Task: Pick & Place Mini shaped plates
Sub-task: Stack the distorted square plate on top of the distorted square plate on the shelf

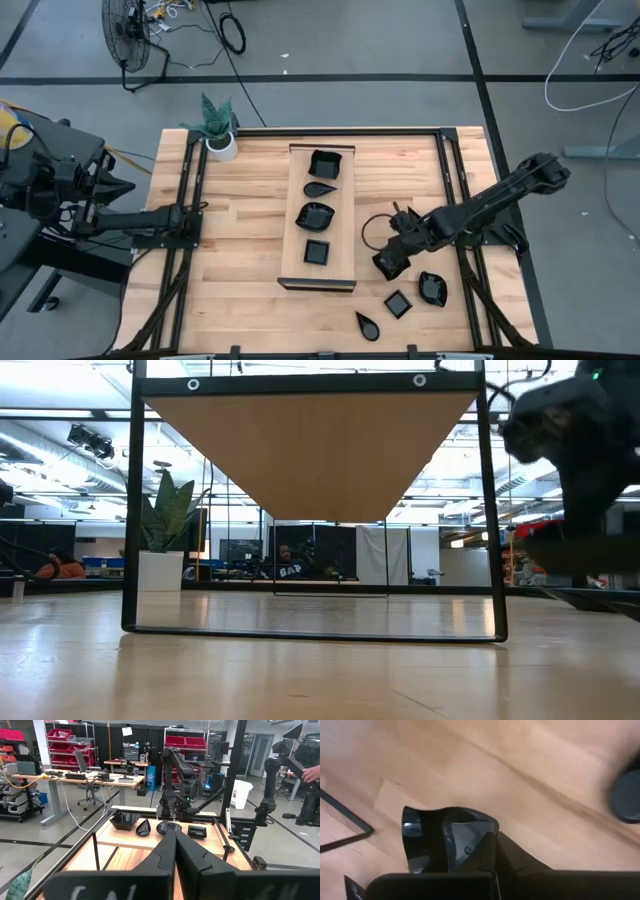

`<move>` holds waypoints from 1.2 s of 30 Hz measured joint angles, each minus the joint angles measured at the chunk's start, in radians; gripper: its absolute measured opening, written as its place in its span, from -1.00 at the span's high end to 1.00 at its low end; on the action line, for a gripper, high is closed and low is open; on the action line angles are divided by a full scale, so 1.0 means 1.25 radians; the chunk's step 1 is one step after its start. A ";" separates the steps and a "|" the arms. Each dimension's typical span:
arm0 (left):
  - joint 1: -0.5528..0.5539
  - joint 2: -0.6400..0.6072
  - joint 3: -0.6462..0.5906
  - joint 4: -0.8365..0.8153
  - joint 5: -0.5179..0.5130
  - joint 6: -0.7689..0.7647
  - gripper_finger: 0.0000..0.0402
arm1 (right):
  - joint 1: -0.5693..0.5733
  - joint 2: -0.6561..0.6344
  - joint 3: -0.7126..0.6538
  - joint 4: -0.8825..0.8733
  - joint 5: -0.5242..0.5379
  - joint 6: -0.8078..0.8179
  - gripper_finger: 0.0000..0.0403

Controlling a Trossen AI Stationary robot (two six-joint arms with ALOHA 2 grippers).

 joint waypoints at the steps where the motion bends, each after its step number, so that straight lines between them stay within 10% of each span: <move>1: 0.000 0.000 0.000 0.000 0.000 0.000 0.93 | 0.000 -0.013 0.008 -0.024 0.006 0.009 1.00; 14: 0.000 0.000 0.000 0.000 0.000 0.000 0.93 | -0.065 -0.191 0.049 -0.061 0.177 0.076 1.00; 36: 0.000 0.000 0.000 0.000 0.000 0.000 0.93 | -0.278 -0.194 0.049 0.407 0.196 -0.063 1.00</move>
